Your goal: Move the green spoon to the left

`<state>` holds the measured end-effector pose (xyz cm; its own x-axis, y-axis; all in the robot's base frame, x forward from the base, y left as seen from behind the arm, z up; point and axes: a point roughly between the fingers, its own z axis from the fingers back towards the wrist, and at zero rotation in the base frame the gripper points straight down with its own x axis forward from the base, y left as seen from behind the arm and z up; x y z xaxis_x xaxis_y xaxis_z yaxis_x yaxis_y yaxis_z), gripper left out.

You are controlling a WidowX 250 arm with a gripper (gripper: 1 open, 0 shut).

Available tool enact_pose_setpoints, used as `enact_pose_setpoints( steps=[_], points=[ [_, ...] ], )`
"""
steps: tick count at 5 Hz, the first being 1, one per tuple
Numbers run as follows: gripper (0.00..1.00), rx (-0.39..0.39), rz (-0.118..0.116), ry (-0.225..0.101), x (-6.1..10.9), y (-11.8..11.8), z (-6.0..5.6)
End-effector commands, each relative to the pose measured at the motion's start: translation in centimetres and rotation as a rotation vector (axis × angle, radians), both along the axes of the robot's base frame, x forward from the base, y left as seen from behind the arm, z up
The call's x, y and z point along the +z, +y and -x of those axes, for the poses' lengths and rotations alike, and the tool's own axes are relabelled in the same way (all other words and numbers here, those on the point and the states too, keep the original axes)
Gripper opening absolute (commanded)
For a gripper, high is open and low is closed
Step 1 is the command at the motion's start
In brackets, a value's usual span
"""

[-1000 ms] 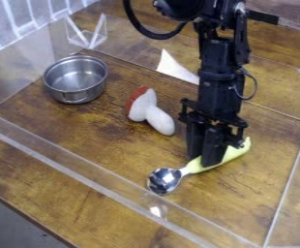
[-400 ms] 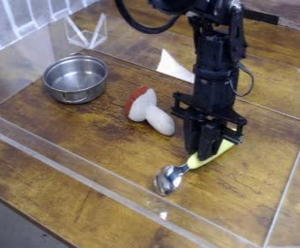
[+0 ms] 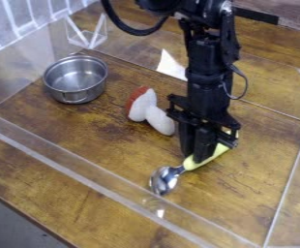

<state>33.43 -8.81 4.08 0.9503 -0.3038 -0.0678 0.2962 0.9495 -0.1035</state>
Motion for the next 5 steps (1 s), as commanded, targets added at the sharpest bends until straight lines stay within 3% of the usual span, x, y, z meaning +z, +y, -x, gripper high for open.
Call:
enact_pose_setpoints(
  steps=[1,5],
  points=[
    [0.0,0.007,0.006,-0.066,2.6,1.1,0.4],
    [0.0,-0.066,-0.035,-0.129,2.4,6.6,3.3]
  ],
)
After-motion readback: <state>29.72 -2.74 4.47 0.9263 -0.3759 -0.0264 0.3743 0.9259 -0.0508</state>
